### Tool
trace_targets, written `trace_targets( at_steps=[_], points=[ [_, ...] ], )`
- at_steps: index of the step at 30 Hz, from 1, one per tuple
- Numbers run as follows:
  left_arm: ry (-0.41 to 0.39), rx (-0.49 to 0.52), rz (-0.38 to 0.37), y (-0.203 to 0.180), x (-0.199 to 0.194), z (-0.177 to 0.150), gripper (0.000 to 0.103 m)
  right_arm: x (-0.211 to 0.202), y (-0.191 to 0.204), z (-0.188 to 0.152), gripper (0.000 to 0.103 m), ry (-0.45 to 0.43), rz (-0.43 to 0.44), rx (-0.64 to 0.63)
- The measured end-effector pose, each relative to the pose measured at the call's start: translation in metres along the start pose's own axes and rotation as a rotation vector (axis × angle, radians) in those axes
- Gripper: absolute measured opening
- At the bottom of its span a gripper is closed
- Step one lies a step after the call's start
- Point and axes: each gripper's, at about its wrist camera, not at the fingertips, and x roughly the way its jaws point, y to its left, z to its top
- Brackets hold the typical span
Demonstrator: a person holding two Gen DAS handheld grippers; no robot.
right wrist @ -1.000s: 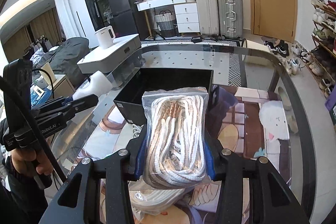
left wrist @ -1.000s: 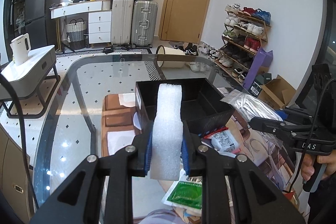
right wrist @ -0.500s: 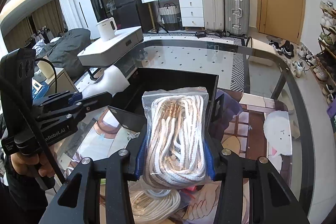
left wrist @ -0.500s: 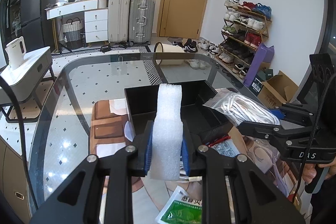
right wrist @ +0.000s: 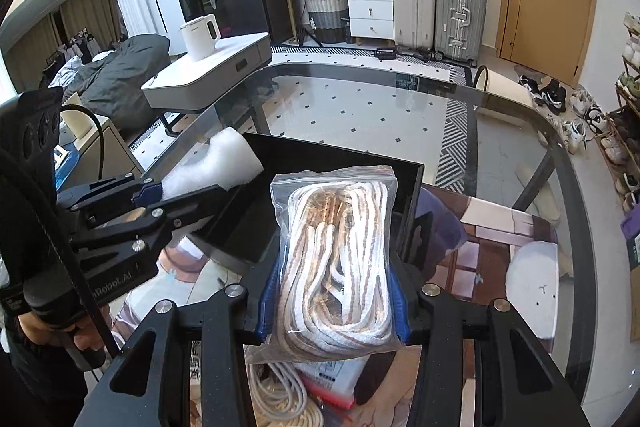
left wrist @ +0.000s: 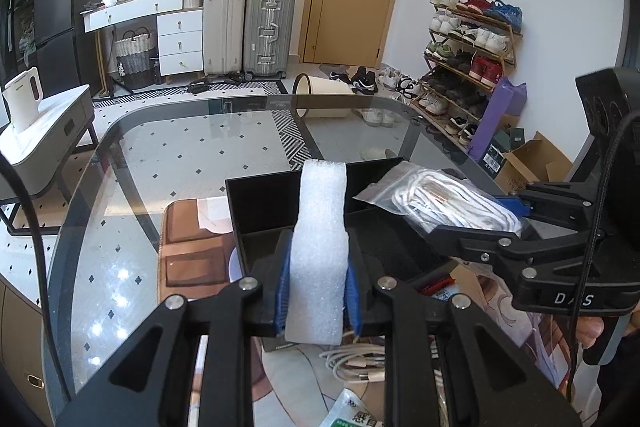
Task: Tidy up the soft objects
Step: 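Carry the foam block and rope bag over the black box with both tools, then open both tools to drop the foam block and rope bag into the box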
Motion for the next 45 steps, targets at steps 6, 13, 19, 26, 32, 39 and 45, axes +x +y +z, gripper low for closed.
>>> trace_targets(
  at_steps=[6, 13, 19, 26, 32, 39, 45],
  points=[
    [0.018, 0.005, 0.001, -0.002, 0.011, 0.004, 0.021, 0.017, -0.001, 0.01, 0.045, 0.03, -0.003, -0.02],
    [0.041, 0.014, 0.012, -0.003, 0.025, 0.004, 0.021, 0.036, 0.004, 0.018, 0.045, 0.081, -0.007, -0.07],
    [0.062, 0.021, 0.024, -0.003, 0.036, 0.004, 0.021, 0.055, 0.002, 0.025, 0.045, 0.122, -0.007, -0.108],
    [0.069, 0.043, 0.02, -0.007, 0.041, 0.004, 0.021, 0.074, -0.005, 0.031, 0.045, 0.156, 0.009, -0.098],
    [0.069, 0.082, 0.029, -0.013, 0.041, 0.0, 0.021, 0.08, 0.0, 0.03, 0.045, 0.184, -0.018, -0.077],
    [0.067, 0.089, 0.017, -0.01, 0.031, -0.005, 0.023, 0.072, -0.002, 0.026, 0.059, 0.139, 0.011, -0.042],
    [0.075, 0.051, -0.009, -0.006, 0.014, -0.003, 0.055, 0.031, -0.017, 0.022, 0.082, -0.025, 0.036, 0.001]
  ],
)
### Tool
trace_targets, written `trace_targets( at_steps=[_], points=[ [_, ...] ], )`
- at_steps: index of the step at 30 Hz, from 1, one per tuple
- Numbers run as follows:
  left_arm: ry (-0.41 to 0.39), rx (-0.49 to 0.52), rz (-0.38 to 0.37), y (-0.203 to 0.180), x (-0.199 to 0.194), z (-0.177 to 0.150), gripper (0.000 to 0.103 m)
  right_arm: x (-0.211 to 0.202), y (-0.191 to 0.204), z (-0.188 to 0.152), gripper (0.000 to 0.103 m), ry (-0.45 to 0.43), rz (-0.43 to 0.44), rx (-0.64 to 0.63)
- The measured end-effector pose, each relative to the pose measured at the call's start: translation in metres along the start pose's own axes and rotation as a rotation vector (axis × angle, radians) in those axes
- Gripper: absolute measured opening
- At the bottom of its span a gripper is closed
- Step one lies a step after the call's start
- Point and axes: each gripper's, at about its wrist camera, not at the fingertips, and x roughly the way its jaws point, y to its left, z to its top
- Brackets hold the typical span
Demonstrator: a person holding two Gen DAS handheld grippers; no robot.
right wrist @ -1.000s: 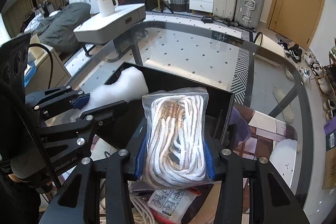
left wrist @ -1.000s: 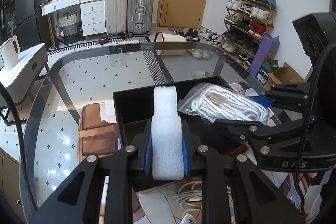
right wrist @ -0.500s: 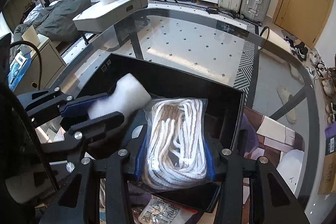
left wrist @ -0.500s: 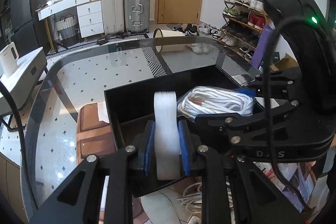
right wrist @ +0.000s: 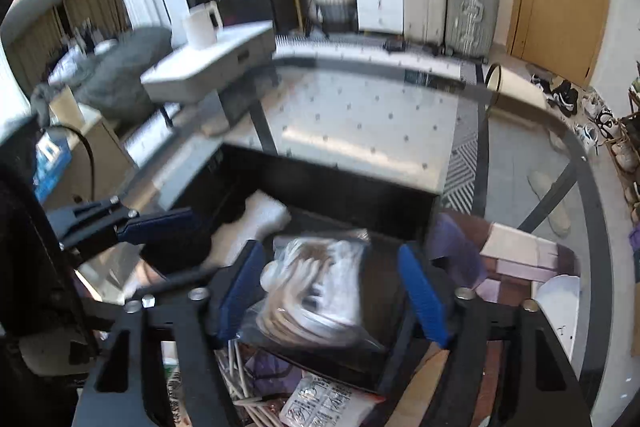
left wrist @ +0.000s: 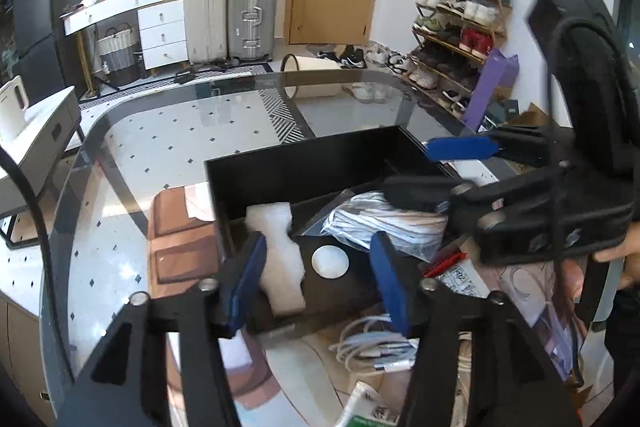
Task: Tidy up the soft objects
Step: 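Open both tools to drop the foam block and rope bag into the box, then move the right tool to the coiled white rope beside the cables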
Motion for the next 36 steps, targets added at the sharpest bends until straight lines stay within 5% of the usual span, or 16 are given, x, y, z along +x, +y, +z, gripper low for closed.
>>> trace_targets(
  at_steps=[5, 7, 8, 9, 23, 36],
  points=[
    [-0.051, -0.034, 0.018, -0.004, -0.027, -0.009, 0.059, -0.047, -0.013, -0.014, 0.096, -0.125, -0.011, 0.063],
    [-0.084, -0.044, 0.023, -0.005, -0.04, -0.016, 0.081, -0.063, -0.018, -0.024, 0.102, -0.167, -0.013, 0.103],
    [-0.106, -0.055, 0.037, -0.005, -0.047, -0.02, 0.101, -0.069, -0.019, -0.029, 0.102, -0.175, -0.012, 0.115],
    [-0.141, -0.068, 0.054, -0.004, -0.053, -0.024, 0.103, -0.075, -0.024, -0.037, 0.102, -0.179, -0.013, 0.119],
    [-0.199, -0.117, 0.105, 0.002, -0.078, -0.063, 0.103, -0.106, 0.01, -0.098, 0.102, -0.206, -0.015, 0.081],
    [-0.211, -0.043, 0.117, -0.014, -0.092, -0.085, 0.103, -0.1, 0.026, -0.133, 0.102, -0.1, -0.029, 0.117]
  ],
)
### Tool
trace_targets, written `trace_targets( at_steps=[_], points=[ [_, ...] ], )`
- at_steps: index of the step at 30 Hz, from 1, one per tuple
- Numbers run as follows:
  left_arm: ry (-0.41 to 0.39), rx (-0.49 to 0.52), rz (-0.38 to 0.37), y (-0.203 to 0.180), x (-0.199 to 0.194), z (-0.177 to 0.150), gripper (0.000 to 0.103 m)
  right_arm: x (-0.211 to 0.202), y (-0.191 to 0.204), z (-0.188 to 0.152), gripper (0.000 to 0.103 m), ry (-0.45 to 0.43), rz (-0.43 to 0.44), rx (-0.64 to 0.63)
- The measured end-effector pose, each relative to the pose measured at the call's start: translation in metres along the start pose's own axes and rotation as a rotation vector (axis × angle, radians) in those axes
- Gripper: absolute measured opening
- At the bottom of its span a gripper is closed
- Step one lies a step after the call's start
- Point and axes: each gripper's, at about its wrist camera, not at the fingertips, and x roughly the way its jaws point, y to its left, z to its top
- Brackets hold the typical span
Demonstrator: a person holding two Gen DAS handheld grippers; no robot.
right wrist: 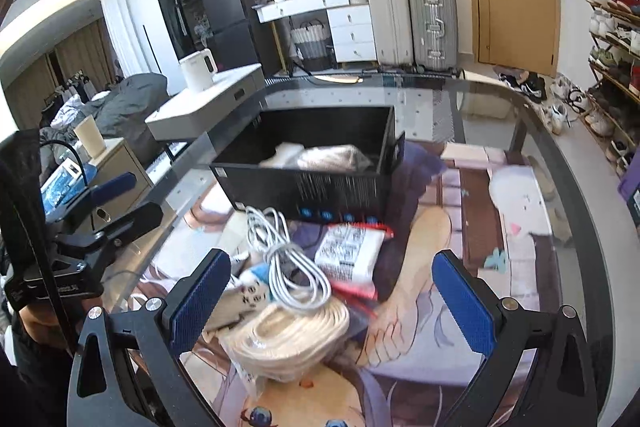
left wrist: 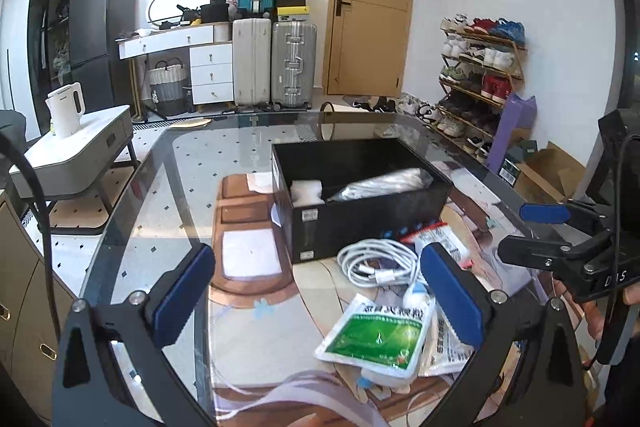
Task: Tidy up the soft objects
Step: 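Move the right tool to the coiled white rope beside the cables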
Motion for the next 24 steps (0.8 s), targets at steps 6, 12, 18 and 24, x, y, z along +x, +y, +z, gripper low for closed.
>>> trace_targets(
  at_steps=[6, 12, 18, 24],
  points=[
    [0.034, 0.005, -0.017, -0.006, 0.005, -0.014, 0.103, 0.002, 0.0, -0.006, 0.102, 0.028, -0.028, -0.014],
    [0.071, 0.013, -0.032, -0.01, 0.011, -0.025, 0.103, 0.008, 0.003, -0.009, 0.102, 0.072, -0.002, -0.01],
    [0.086, 0.024, -0.041, -0.013, 0.012, -0.031, 0.103, 0.018, 0.013, -0.013, 0.102, 0.127, 0.023, -0.029],
    [0.077, 0.026, -0.033, -0.014, 0.012, -0.033, 0.103, 0.031, 0.018, -0.021, 0.102, 0.18, -0.004, -0.049]
  ],
)
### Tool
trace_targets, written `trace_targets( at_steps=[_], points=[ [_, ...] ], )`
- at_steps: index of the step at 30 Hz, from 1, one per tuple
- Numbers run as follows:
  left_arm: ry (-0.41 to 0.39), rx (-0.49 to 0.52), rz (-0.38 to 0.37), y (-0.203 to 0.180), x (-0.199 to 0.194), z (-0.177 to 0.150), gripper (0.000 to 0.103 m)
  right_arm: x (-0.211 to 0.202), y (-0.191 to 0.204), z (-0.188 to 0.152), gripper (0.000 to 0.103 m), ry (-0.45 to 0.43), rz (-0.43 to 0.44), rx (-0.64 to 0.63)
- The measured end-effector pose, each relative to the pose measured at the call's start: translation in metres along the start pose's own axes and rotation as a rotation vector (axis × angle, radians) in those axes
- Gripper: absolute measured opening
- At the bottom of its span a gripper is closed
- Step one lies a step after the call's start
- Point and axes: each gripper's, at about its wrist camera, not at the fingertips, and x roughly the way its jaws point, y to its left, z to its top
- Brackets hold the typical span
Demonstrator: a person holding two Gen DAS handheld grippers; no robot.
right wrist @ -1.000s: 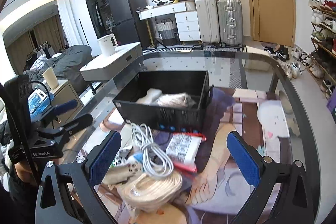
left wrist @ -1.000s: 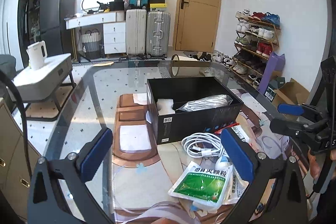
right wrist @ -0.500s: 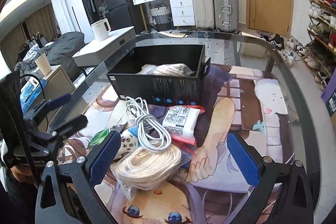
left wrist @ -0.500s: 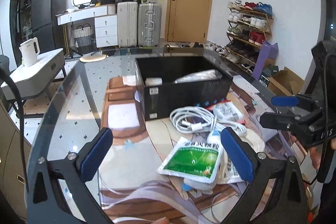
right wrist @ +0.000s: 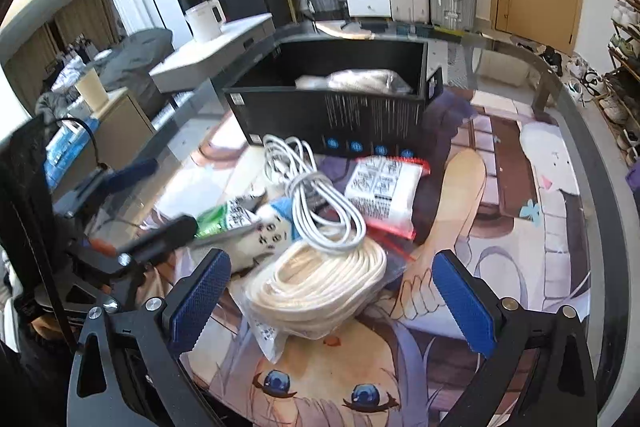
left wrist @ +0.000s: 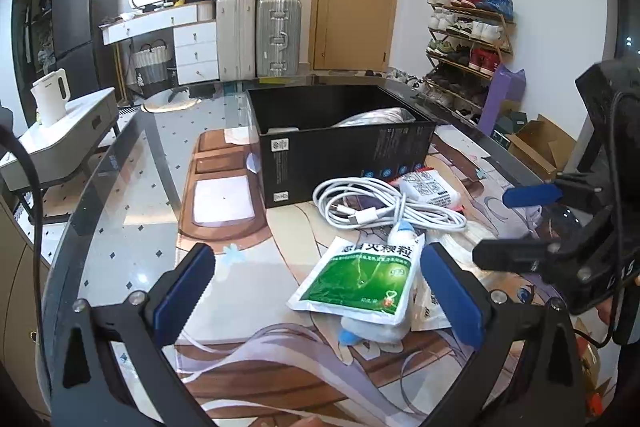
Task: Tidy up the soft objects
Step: 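Move the right tool to the coiled white rope beside the cables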
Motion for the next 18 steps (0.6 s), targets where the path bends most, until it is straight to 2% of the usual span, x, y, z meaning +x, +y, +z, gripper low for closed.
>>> trace_targets(
  at_steps=[18],
  points=[
    [0.043, -0.028, -0.047, 0.01, 0.011, -0.005, 0.103, 0.022, -0.008, -0.008, 0.102, 0.066, 0.007, 0.039]
  ],
)
